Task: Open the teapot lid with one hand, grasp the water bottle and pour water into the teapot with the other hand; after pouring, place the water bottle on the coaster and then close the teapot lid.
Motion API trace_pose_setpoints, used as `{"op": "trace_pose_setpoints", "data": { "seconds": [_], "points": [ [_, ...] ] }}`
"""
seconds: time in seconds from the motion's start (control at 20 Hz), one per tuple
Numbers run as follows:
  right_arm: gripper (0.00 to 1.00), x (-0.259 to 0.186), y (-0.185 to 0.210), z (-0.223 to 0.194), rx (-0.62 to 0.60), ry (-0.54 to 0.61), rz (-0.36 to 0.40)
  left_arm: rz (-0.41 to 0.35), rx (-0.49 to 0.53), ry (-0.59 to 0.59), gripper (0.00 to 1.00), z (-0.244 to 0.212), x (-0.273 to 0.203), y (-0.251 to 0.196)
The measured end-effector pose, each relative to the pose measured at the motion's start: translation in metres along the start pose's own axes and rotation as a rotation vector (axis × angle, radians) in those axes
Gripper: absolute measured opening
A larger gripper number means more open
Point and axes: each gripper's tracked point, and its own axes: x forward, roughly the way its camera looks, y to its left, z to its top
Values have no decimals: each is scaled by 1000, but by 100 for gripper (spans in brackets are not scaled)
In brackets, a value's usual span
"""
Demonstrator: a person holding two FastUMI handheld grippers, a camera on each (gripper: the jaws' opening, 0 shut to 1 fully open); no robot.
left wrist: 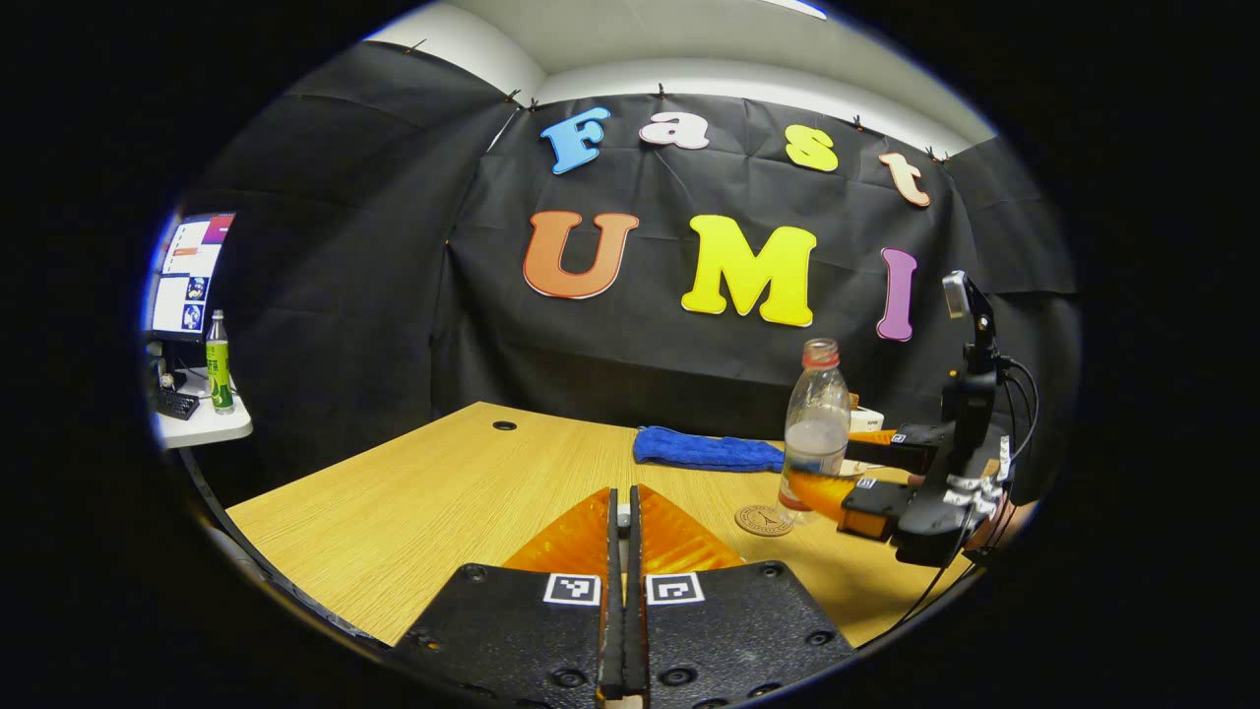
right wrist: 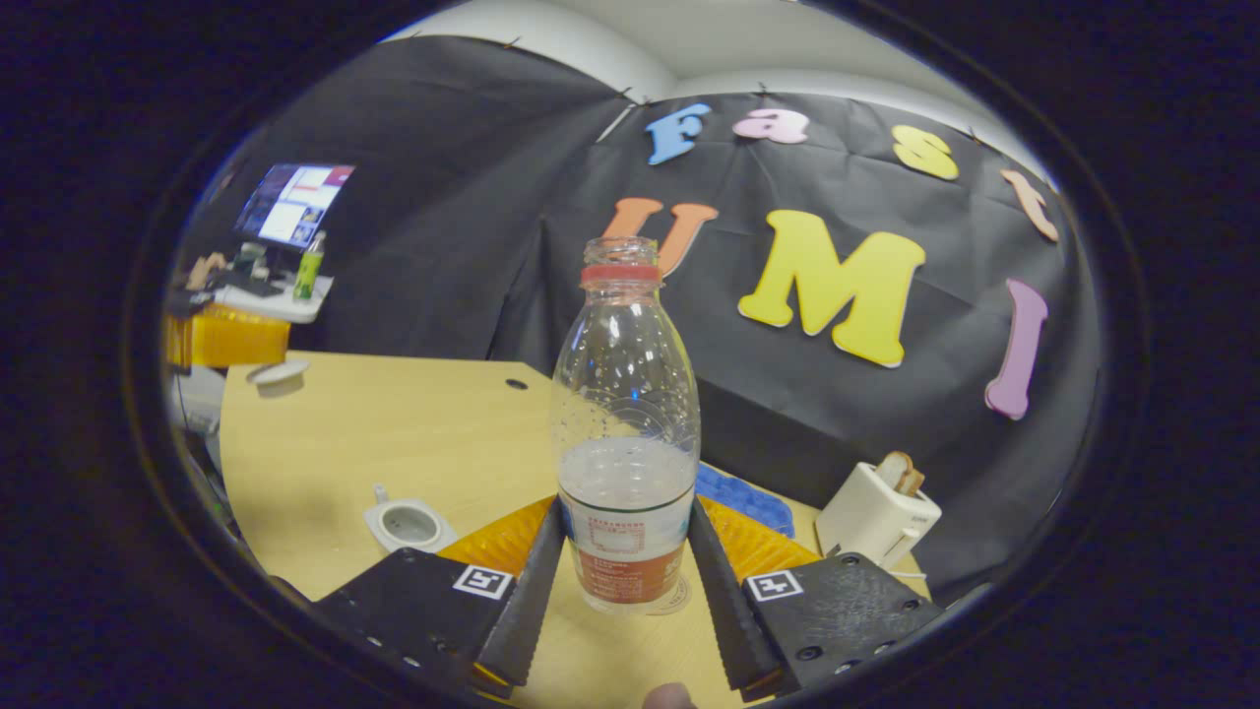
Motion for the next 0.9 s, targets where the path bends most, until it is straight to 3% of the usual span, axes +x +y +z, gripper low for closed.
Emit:
{"op": "trace_pose_setpoints", "data": {
  "seconds": [0.15, 0.3, 0.6, 0.9],
  "points": [
    [72, 16, -29, 10, 167, -23, -18, -3, 5, 6, 3, -1, 1, -2],
    [72, 40, -46, -2, 249, -3, -28, -1, 6, 7, 3, -1, 1, 0],
    [71, 76, -48, -47, 278, 80, -37, 11, 2, 29, 3, -10, 5, 5],
    [72, 92, -41, -61, 263, 86, -33, 12, 10, 38, 3, -14, 7, 5]
  ]
}}
